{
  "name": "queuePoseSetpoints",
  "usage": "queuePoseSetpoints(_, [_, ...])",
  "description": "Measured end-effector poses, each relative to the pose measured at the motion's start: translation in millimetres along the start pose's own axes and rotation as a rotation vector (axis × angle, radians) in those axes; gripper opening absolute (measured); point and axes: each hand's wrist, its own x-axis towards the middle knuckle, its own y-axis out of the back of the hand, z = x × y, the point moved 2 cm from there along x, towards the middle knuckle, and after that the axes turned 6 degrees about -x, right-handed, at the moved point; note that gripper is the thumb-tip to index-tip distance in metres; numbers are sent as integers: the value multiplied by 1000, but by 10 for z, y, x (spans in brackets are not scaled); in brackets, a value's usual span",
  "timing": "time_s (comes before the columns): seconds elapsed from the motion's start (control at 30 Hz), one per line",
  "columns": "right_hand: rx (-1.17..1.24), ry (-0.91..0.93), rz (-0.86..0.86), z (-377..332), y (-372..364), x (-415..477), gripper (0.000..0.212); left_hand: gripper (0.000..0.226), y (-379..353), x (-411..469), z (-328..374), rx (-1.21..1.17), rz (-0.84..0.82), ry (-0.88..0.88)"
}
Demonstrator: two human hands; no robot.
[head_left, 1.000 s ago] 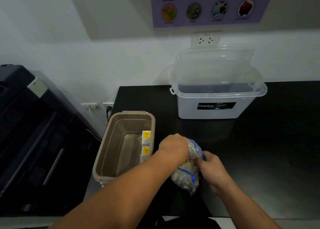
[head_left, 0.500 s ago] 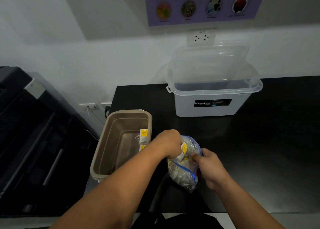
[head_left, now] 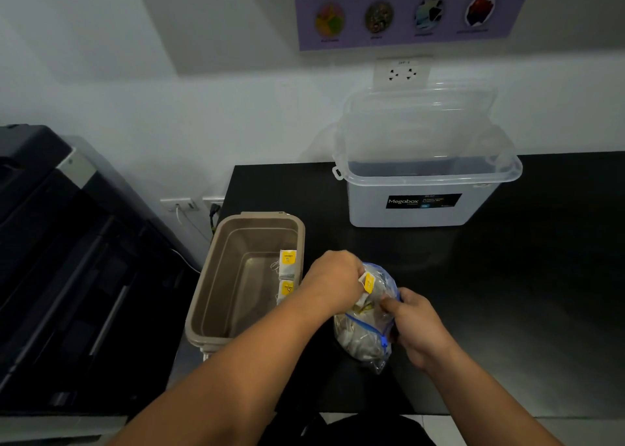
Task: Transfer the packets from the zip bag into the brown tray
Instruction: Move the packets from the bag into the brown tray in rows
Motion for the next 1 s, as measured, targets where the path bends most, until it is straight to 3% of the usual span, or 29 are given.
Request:
queuePoseSetpoints(0.1, [3,5,16,12,-51,43,14,19,79,-11,-51,-60,22,-18])
queuePoseSetpoints(0.3, [17,19,39,-4,-127,69,15,47,72,77,-13,47,-144,-11])
queuePoseSetpoints(0.4, [19,12,71,2,-144,59,13,36,87,77,-37,108,-194,-53])
queuePoseSetpoints(0.67, [42,0,141,-1,-247,4,9,9,368,47,-112,-111,30,-231])
queuePoseSetpoints(0.87, [76,-17,174,-9,-307,-57,10,31,769,-75,-350,-362,55,-247])
queuePoseSetpoints(1.0, [84,-20,187,4,-362,-102,12,9,1014,-211,-649,-384,72,-177])
